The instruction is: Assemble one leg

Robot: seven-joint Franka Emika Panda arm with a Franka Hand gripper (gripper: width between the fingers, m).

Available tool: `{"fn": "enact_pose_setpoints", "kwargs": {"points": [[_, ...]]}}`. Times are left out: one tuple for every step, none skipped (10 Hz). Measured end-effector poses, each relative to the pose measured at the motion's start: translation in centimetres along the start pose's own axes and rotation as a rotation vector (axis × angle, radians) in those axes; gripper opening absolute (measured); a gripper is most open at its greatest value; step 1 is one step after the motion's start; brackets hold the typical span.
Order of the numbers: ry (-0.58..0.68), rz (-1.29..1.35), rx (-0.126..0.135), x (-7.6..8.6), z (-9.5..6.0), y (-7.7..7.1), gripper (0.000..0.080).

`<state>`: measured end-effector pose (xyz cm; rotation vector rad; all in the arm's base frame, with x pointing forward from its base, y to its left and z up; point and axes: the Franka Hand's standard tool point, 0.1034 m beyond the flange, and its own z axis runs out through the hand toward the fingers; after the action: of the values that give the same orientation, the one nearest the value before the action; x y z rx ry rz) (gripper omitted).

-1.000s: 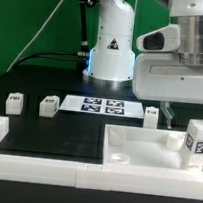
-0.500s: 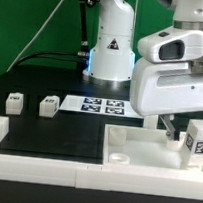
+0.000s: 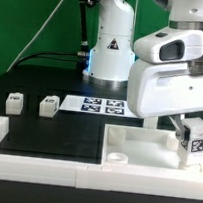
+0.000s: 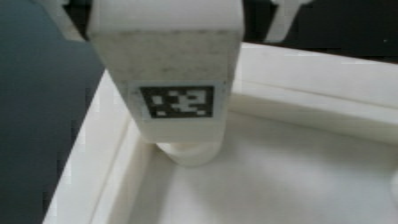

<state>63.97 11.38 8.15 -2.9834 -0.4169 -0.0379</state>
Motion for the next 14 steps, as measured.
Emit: {"fn": "enact_pose_setpoints", "kwargs": {"points": [[0.0, 0.006, 0.001, 0.0, 0.0, -0.01, 0.0291], [0.0, 0.03, 0.002, 0.0, 0.01, -0.03, 0.0291], [0.0, 0.03, 0.002, 0.0, 0.01, -0.02, 0.0291], [0.001, 0.045, 0.003, 0.0, 0.01, -0.05, 0.0291], [0.006, 0.202, 0.006, -0.01, 0.05, -0.06, 0.0291], [0.022, 0.368, 0.001, -0.13, 0.06, 0.07, 0.0291], [0.034, 0.459, -0.001, -0.16, 0.08, 0.12, 0.0291], [0.04, 0.543, -0.001, -0.19, 0.08, 0.18, 0.0291], [0.045, 0.707, -0.002, -0.3, 0.12, 0.31, 0.0291], [0.051, 0.823, -0.002, -0.35, 0.16, 0.37, 0.0292], [0.053, 0.923, -0.002, -0.43, 0.17, 0.38, 0.0292], [0.054, 1.087, 0.004, -0.59, 0.19, 0.37, 0.0294], [0.056, 1.225, 0.0, -0.7, 0.21, 0.33, 0.0294], [0.057, 1.306, 0.0, -0.76, 0.22, 0.3, 0.0294]]}}
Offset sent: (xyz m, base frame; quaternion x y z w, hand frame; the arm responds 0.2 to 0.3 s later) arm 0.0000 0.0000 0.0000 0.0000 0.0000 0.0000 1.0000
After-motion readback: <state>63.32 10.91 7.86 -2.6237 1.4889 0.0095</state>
